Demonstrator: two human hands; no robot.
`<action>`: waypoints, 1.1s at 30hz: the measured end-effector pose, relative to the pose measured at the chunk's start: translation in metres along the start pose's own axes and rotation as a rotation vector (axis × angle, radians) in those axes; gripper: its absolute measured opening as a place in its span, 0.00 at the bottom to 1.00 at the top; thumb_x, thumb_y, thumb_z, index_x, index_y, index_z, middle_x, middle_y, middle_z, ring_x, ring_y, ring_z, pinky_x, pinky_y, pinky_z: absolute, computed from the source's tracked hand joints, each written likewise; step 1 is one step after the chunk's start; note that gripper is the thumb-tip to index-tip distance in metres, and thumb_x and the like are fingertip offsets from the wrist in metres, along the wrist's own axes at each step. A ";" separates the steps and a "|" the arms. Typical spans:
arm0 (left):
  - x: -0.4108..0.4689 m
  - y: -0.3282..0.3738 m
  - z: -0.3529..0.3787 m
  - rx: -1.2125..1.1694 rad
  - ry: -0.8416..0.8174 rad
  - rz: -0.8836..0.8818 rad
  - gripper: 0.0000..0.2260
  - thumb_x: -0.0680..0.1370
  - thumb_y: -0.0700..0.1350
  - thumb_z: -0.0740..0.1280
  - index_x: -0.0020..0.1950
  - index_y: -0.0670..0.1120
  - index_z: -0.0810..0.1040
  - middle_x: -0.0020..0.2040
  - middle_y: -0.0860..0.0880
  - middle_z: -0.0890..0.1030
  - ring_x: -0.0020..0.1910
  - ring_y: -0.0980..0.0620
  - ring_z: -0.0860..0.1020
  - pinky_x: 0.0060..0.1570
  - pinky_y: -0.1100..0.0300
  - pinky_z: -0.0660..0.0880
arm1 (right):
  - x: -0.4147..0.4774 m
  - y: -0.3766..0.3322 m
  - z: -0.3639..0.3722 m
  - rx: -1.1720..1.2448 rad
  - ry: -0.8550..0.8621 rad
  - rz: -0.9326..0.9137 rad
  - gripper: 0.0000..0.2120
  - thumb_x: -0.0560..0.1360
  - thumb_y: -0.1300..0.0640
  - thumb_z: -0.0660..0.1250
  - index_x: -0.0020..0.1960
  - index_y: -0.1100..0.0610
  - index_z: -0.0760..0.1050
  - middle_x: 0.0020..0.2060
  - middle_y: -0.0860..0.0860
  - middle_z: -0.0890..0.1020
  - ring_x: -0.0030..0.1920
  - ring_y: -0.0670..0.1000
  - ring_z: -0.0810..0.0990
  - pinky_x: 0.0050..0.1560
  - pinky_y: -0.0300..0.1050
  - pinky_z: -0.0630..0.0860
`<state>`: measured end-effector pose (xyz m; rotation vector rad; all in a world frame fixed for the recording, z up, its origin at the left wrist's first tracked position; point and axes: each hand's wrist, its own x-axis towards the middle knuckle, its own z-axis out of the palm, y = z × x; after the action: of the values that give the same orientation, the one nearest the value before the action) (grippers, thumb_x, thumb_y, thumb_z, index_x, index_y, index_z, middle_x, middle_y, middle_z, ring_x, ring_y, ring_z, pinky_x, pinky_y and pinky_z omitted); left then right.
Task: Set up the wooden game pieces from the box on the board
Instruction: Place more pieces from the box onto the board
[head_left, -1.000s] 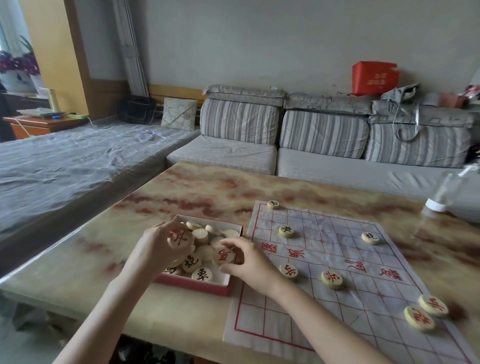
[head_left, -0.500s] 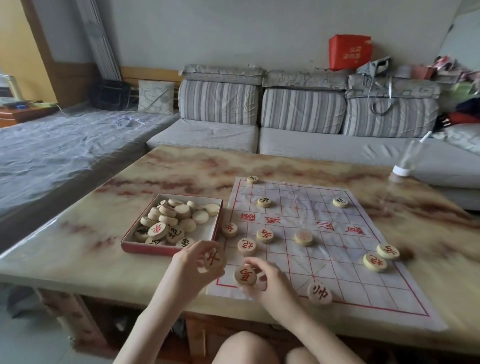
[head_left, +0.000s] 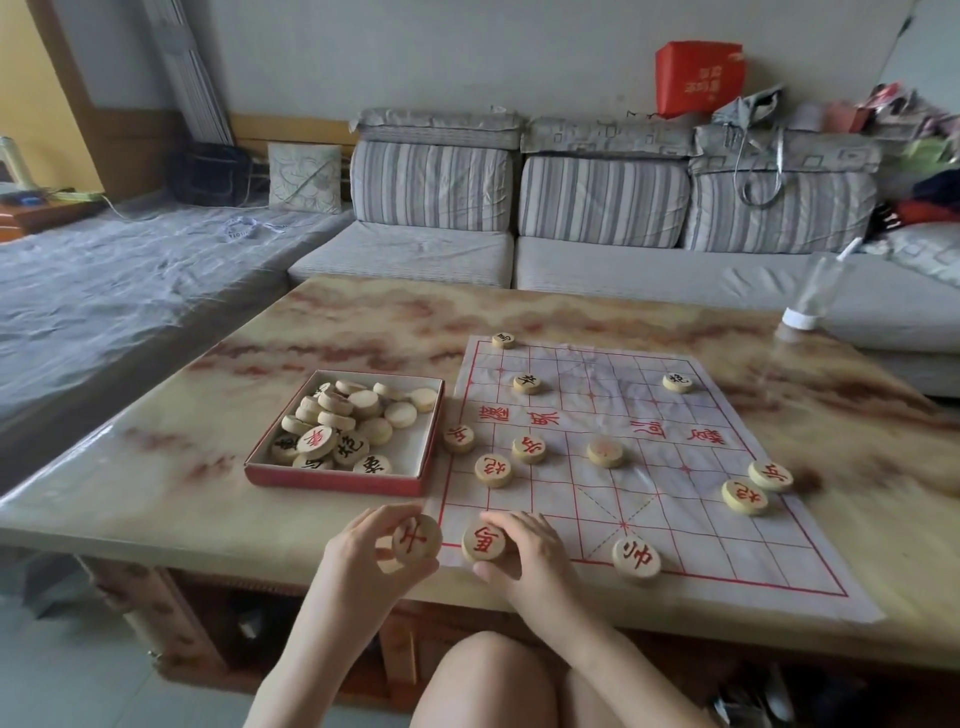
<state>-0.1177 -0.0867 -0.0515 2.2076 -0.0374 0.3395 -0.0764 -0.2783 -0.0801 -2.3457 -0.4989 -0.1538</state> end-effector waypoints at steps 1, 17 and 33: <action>0.000 0.001 0.001 0.002 -0.004 -0.003 0.20 0.64 0.43 0.78 0.53 0.54 0.78 0.48 0.60 0.79 0.45 0.59 0.79 0.44 0.79 0.72 | 0.000 0.000 0.000 -0.010 -0.007 -0.004 0.23 0.72 0.52 0.68 0.65 0.51 0.70 0.60 0.43 0.74 0.62 0.42 0.67 0.65 0.33 0.61; 0.014 0.060 0.092 0.140 -0.237 0.150 0.21 0.69 0.52 0.72 0.61 0.55 0.73 0.55 0.59 0.76 0.48 0.59 0.72 0.50 0.67 0.68 | -0.076 0.029 -0.080 0.402 0.411 0.373 0.14 0.72 0.59 0.70 0.53 0.42 0.77 0.48 0.44 0.79 0.46 0.47 0.78 0.44 0.34 0.71; 0.023 0.062 0.134 0.205 -0.238 0.258 0.25 0.71 0.55 0.68 0.68 0.55 0.69 0.63 0.60 0.73 0.62 0.60 0.65 0.58 0.72 0.61 | -0.091 0.051 -0.084 0.476 0.360 0.455 0.16 0.72 0.62 0.69 0.52 0.42 0.78 0.47 0.44 0.82 0.49 0.42 0.79 0.49 0.36 0.73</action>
<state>-0.0744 -0.2277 -0.0751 2.4413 -0.4379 0.2275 -0.1366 -0.3978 -0.0733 -1.8479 0.1667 -0.2103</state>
